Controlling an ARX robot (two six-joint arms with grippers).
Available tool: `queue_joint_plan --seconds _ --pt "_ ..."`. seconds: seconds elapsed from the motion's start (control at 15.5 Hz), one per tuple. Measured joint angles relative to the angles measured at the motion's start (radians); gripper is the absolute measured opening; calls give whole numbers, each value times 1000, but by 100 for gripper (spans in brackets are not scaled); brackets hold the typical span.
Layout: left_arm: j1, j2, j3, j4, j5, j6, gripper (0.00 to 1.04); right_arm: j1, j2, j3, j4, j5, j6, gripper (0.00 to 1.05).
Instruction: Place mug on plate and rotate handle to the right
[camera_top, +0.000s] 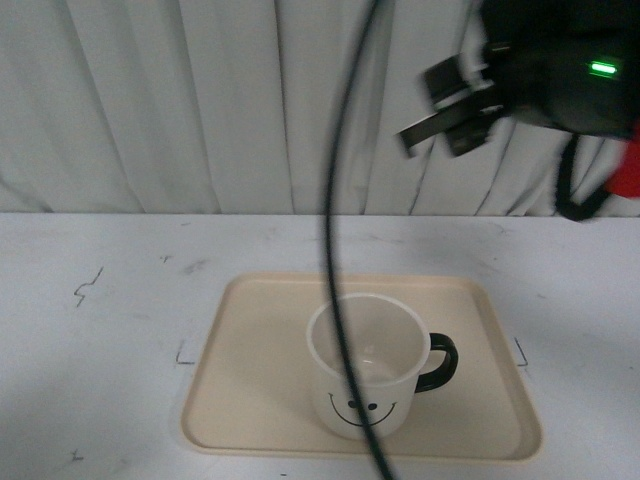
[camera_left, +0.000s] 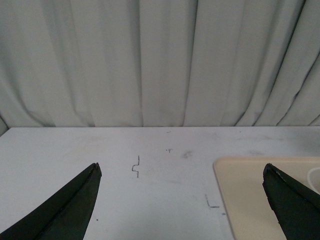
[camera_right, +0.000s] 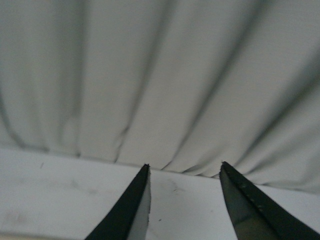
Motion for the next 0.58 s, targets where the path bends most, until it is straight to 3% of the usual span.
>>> queue_joint_plan --seconds 0.06,0.26,0.32,0.58 --pt "0 0 0 0 2 0 98 -79 -138 -227 262 -2 190 32" --pt "0 0 0 0 3 0 98 -105 -278 -443 387 -88 277 7" --pt "0 0 0 0 2 0 98 -119 -304 -505 388 -111 286 2" --pt "0 0 0 0 2 0 98 -219 -513 -715 385 -184 305 2"
